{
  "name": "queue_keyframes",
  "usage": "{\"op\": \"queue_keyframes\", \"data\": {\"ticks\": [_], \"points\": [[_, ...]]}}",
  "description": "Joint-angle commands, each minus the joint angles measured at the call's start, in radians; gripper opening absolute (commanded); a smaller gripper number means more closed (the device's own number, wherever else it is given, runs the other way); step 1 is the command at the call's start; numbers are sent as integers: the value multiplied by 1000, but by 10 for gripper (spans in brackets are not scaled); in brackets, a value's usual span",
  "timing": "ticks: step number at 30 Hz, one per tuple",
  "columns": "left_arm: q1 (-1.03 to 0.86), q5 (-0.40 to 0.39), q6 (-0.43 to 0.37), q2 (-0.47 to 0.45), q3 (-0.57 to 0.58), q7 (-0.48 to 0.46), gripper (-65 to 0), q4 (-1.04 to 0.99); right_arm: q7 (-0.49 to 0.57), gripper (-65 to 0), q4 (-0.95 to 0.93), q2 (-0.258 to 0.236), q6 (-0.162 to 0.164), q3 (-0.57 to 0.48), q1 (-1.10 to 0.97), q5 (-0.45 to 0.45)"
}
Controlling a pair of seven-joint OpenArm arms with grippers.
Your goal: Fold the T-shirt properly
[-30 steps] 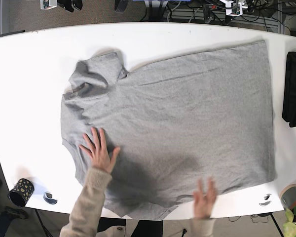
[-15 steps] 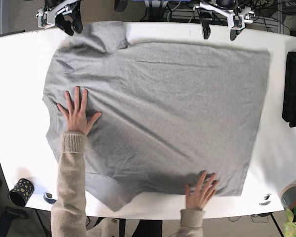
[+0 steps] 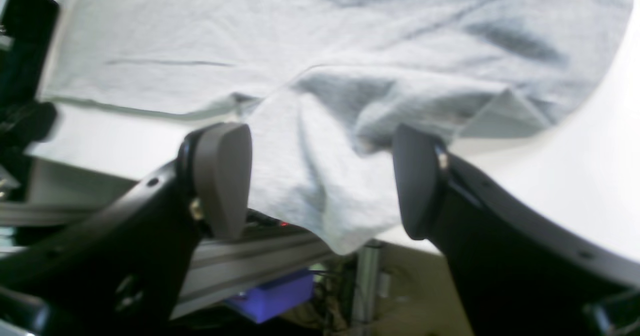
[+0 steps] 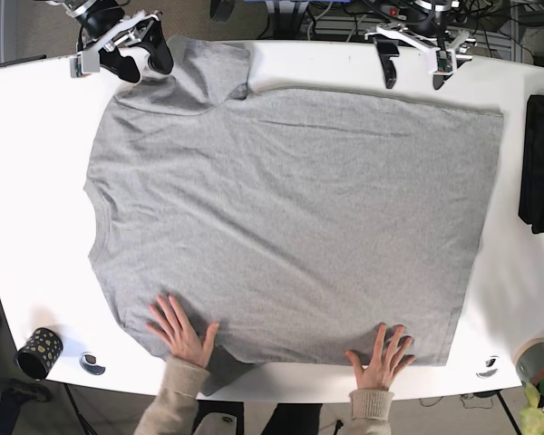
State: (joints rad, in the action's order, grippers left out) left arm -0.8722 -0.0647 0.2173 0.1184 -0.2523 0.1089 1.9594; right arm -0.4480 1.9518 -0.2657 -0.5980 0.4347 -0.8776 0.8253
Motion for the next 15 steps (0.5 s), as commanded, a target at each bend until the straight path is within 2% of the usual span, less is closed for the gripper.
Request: {"op": "queue_keyframes", "data": {"ticks": [1, 6, 9, 15], "points": [[17, -7, 3, 0, -23, -2, -171, 11, -44, -225, 5, -8, -17, 40, 10, 67], [29, -7, 4, -1, -35, 4, -171, 11, -226, -225, -122, -10, -21, 115, 87, 211], [48, -7, 4, -3, -37, 8, -171, 11, -318, -225, -197, -10, -21, 140, 136, 268], [66, -7, 4, -3, -38, 39, -171, 11, -406, -227, -260, -8, -21, 140, 182, 285]]}}
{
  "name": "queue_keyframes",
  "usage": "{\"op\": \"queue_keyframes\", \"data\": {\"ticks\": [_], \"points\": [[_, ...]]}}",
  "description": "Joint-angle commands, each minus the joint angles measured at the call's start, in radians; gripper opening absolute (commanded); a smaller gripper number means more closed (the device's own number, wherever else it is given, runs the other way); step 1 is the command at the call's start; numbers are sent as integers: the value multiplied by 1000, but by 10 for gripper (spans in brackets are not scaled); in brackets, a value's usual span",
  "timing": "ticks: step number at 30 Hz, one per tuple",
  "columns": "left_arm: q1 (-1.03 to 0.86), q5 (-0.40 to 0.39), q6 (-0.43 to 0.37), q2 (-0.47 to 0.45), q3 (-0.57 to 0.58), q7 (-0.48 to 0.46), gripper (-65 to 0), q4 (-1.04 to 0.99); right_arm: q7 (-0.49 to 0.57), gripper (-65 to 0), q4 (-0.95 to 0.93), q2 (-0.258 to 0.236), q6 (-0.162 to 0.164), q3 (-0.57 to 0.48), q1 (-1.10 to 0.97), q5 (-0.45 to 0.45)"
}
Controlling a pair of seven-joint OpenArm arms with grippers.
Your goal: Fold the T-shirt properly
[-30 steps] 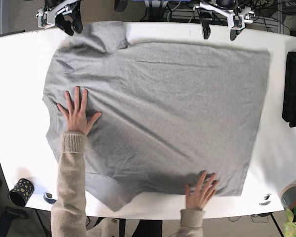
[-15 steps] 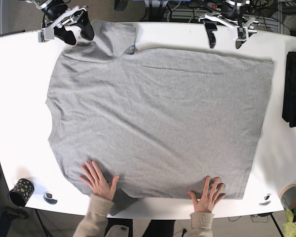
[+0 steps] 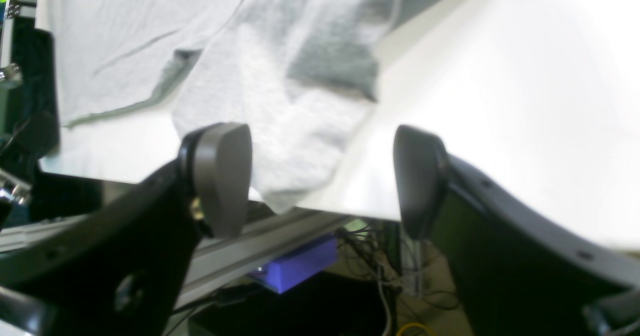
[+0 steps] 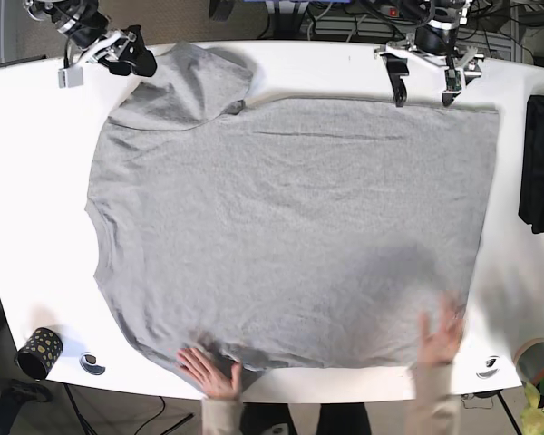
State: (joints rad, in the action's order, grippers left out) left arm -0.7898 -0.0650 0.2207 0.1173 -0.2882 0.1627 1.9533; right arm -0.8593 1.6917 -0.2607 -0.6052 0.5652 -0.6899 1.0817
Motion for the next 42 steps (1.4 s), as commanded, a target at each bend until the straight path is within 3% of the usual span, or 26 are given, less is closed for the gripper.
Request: {"op": "queue_keyframes", "data": {"ticks": [1, 11, 16, 18, 22, 24, 26, 29, 31, 35, 39, 42], "points": [[-16, -6, 1, -1, 1, -15, -171, 18, 4, -227, -5, -13, -14, 6, -6, 28], [-15, -6, 3, -1, 2, -15, -171, 18, -7, -227, -84, 5, -11, 0, 31, 18], [-15, -12, 70, 2, -4, -15, -167, 21, -11, -228, -94, 13, -12, -64, 45, -18], [-15, -40, 70, 3, -7, -15, -165, 22, -11, -228, -94, 14, -11, -84, 45, -19], [-20, -183, 70, -1, -53, 2, -165, 22, -11, -239, -94, 25, -8, -113, 46, -22], [-15, -247, 72, -6, -90, 57, -165, 22, -11, -306, -94, 34, -8, -106, 48, -22], [7, -312, 72, -38, -130, 128, -165, 24, -11, -430, -94, 33, -8, -92, 49, -22], [39, -416, 72, -71, -187, 211, -165, 16, -11, -558, -94, 30, -8, -89, 66, -22], [51, -471, 72, -83, -225, 255, -165, 16, -11, -607, -94, 18, -8, -89, 69, -24], [85, -583, 72, -90, -314, 366, -165, 16, -11, -634, -92, 5, -8, -89, 71, -24], [154, -591, 72, -104, -398, 453, -165, 14, -8, -636, -54, 7, -8, -89, 66, -24], [208, -594, 72, -117, -448, 568, -165, 2, -8, -636, -28, 7, -8, -89, 52, -24]]}}
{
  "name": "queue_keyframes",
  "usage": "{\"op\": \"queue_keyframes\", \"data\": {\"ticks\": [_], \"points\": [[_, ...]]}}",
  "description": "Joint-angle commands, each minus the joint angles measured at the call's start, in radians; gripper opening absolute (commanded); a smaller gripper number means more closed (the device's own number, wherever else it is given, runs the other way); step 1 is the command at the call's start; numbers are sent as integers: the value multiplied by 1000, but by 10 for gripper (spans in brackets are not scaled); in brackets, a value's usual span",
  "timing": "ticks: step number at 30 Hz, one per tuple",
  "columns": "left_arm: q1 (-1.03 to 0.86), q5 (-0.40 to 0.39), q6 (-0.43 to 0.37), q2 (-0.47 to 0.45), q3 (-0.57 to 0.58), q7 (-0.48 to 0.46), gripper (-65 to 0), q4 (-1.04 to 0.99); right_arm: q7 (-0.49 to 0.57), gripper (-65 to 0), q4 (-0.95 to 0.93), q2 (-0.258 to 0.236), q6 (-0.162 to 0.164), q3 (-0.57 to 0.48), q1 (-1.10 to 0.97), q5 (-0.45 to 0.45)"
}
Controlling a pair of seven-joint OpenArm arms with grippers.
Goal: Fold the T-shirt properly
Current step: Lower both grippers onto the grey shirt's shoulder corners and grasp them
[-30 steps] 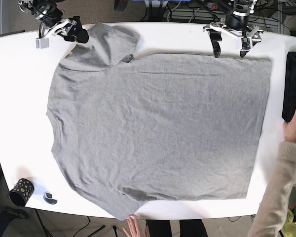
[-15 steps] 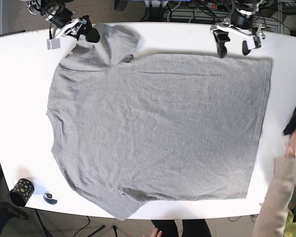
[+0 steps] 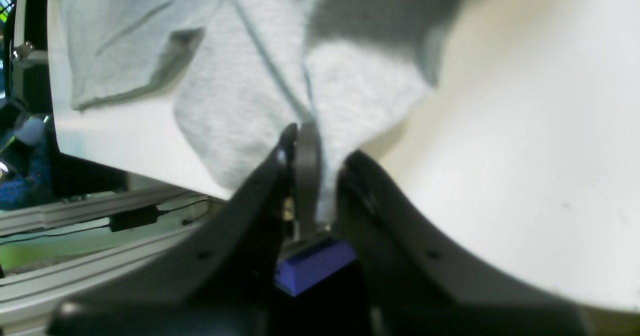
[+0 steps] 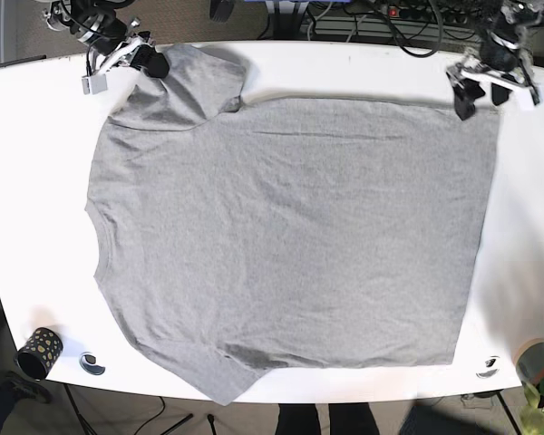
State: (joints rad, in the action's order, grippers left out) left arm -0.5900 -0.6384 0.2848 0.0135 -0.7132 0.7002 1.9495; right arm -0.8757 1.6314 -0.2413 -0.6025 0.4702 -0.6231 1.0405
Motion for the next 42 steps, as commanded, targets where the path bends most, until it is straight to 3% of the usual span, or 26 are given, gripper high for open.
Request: {"op": "queue_keyframes", "data": {"ticks": [1, 7, 13, 32, 38, 42], "points": [[15, -24, 8, -13, -35, 54, -167, 1, 8, -636, 39, -13, -10, 6, -17, 17], [84, -24, 12, -17, -121, 100, -167, -104, 8, -636, 48, -13, -10, 6, -21, 17], [104, -19, 138, -60, -125, 102, -172, -233, 10, -636, 50, -13, -10, 8, -30, 17], [190, -22, 143, -86, -89, 102, -178, -402, 10, -636, 50, -13, -10, 8, -31, 17], [201, -21, 143, -88, -41, 102, -332, -405, 10, -636, 50, -13, -14, 8, -33, 17], [213, -18, 143, -88, -23, 102, -385, -407, 10, -636, 50, -13, -15, 8, -33, 19]]}}
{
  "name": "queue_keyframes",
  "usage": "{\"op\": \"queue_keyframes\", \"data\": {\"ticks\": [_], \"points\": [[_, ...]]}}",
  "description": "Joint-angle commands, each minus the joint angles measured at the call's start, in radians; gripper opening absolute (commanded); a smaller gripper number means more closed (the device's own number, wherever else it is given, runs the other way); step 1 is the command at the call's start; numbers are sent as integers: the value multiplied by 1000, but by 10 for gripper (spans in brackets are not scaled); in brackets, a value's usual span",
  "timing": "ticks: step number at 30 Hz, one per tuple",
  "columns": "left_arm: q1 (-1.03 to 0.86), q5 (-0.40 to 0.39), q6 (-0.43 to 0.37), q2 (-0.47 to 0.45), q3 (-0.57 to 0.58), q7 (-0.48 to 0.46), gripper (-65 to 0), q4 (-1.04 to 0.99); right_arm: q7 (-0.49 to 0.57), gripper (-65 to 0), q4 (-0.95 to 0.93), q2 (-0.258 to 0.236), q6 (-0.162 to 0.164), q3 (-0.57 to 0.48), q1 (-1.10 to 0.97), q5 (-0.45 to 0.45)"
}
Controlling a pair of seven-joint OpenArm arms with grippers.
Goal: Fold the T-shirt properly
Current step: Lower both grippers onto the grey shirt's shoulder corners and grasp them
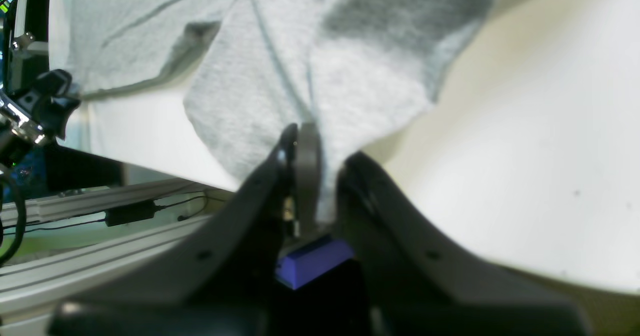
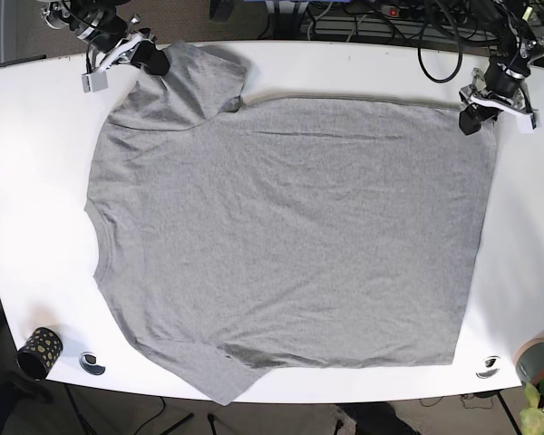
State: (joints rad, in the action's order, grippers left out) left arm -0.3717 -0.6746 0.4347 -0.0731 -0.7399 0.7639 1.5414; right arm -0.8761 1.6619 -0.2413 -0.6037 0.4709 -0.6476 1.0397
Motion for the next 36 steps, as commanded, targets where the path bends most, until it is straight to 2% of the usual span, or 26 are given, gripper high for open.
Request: {"op": "queue_keyframes", "data": {"ticks": [1, 5, 8, 9, 11, 18, 26, 30, 34, 36], "points": [[-5, 17, -7, -1, 4, 38, -390, 1, 10, -636, 19, -13, -14, 7, -8, 20], [-3, 14, -7, -1, 4, 35, -442, 3, 10, -636, 19, -13, -14, 7, -8, 20], [-2, 14, -7, -1, 4, 32, -544, 5, 10, -636, 19, -13, -14, 7, -8, 20], [-2, 16, -7, -1, 4, 30, -599, 6, 10, -636, 19, -13, -14, 7, -8, 20], [-2, 16, -7, -1, 4, 30, -650, 9, 11, -636, 19, -13, -14, 7, -8, 21], [-5, 13, -6, 3, -42, 29, -650, 35, 13, -636, 22, -13, -14, 13, -4, 27], [-77, 13, -6, 8, -51, 50, -650, 204, 7, -636, 140, 36, -14, 147, -71, 21], [-129, 13, -4, 32, -51, 50, -650, 282, 7, -636, 165, 36, -15, 153, -127, 31], [-189, 16, 59, 63, -53, 50, -650, 353, 7, -636, 183, 41, -15, 153, -199, 58], [-217, 17, 88, 77, -54, 50, -650, 370, 7, -636, 205, 63, -15, 153, -231, 73]]}}
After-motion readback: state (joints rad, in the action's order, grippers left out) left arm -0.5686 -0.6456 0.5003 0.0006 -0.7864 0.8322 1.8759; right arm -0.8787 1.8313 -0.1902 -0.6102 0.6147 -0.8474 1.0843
